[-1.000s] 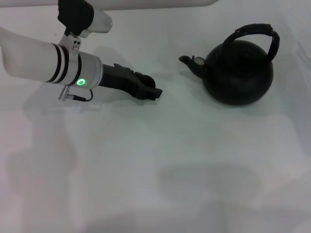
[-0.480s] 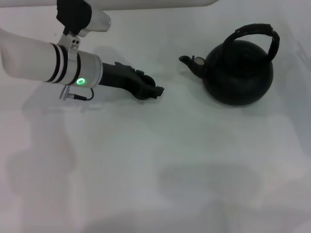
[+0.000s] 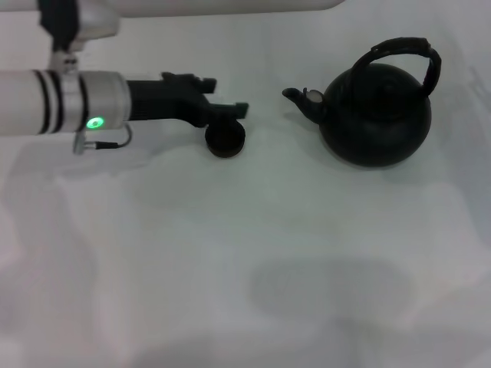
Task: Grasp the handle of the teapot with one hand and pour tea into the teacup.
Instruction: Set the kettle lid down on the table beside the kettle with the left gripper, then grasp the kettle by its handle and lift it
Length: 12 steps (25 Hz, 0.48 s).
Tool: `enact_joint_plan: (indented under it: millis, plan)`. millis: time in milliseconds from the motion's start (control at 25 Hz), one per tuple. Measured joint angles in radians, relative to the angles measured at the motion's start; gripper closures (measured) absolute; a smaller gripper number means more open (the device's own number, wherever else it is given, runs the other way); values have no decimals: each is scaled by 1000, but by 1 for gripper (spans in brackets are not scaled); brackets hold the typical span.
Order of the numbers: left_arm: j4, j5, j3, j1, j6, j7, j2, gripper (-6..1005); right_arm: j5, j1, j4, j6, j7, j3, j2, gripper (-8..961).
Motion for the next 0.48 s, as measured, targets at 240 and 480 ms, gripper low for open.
enact_joint_plan:
  millis: [240, 480]
  plan:
    - [31, -265, 1, 165, -81, 243, 1, 146, -9, -18, 24, 9, 10, -13, -5, 83]
    - [-48, -661, 1, 364, -257, 707, -3, 147, -118, -85, 162, -39, 158, -74, -32, 83]
